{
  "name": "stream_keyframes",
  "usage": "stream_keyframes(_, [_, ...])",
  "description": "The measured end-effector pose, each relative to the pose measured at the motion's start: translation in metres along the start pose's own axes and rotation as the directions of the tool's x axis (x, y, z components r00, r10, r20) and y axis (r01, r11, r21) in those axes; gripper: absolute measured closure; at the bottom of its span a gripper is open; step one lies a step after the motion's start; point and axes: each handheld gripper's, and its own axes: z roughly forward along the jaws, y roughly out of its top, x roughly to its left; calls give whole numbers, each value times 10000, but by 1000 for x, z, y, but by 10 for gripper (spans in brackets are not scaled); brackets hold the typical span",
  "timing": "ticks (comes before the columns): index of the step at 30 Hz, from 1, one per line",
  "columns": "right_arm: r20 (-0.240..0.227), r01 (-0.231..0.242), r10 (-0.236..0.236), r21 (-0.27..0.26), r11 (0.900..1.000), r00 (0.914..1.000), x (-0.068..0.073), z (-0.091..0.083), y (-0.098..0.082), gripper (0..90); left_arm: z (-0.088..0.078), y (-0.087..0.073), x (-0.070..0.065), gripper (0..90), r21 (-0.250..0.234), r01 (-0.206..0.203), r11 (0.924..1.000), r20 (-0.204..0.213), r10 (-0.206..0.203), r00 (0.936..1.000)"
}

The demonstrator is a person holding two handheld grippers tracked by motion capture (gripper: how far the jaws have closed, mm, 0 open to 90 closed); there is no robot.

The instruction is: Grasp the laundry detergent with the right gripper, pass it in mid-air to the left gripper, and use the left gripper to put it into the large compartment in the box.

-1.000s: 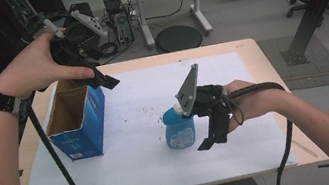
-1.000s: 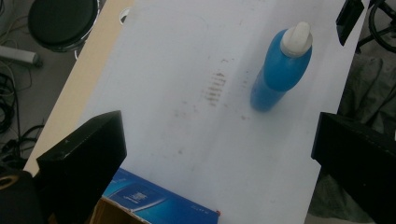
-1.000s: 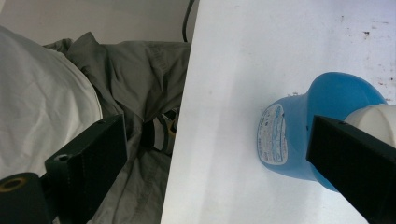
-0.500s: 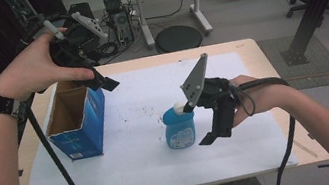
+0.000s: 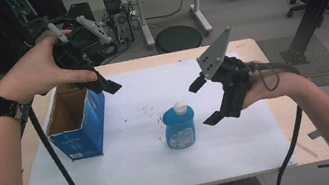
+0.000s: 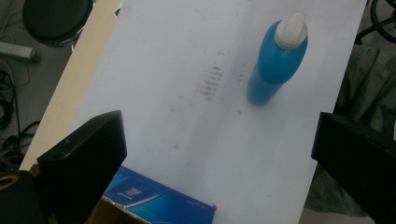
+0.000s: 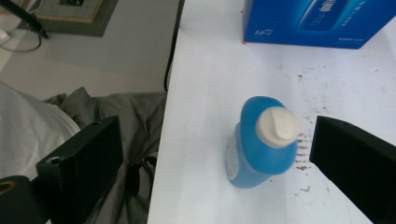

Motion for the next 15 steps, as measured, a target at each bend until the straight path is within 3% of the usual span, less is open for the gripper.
stream_keyframes(15, [667, -697, 801, -1460, 9868, 9945, -32, -16, -37, 18, 3, -4, -1, 38, 148, 28, 9999, 117, -30, 9999])
